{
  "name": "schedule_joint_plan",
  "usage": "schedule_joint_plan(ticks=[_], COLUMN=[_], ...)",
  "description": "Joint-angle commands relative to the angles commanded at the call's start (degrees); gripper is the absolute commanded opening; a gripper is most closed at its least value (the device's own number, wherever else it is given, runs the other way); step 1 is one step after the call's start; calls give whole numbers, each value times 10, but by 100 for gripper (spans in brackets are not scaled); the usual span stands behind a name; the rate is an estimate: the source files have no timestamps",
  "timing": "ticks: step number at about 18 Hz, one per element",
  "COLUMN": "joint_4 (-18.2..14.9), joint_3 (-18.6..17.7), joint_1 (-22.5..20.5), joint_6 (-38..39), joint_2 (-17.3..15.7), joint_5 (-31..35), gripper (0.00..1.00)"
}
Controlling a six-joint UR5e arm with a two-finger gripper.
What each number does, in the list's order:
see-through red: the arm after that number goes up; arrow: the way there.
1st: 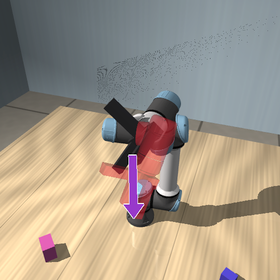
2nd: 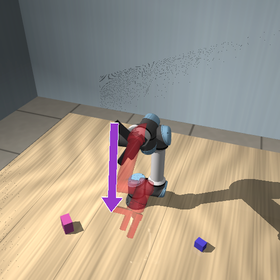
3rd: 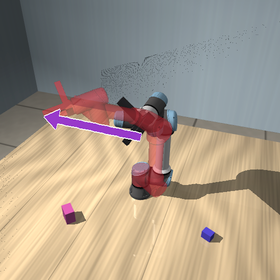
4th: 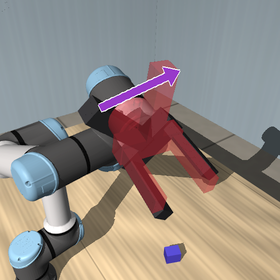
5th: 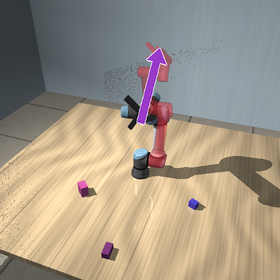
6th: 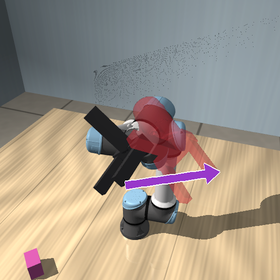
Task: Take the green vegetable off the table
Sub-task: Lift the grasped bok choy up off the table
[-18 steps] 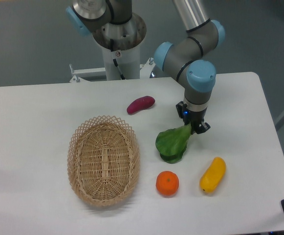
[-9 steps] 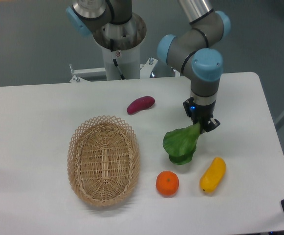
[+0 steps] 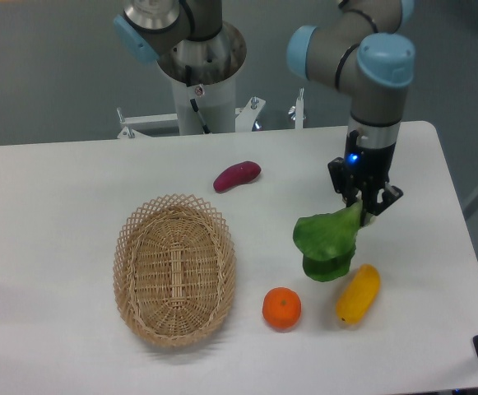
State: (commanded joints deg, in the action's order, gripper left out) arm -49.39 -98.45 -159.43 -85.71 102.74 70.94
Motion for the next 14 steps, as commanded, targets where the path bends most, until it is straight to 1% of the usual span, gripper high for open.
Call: schedule_joint_plan(ticks=[3, 7, 9, 14], joint_4=[-14, -34, -46, -48], joint_3=[35, 71, 81, 94], joint_1=[-1, -5, -6, -7], joint_6=[43, 65, 68, 69], joint_2=[0, 3, 4, 7], joint_5=[-27, -42, -45, -45], gripper=[35, 35, 35, 35])
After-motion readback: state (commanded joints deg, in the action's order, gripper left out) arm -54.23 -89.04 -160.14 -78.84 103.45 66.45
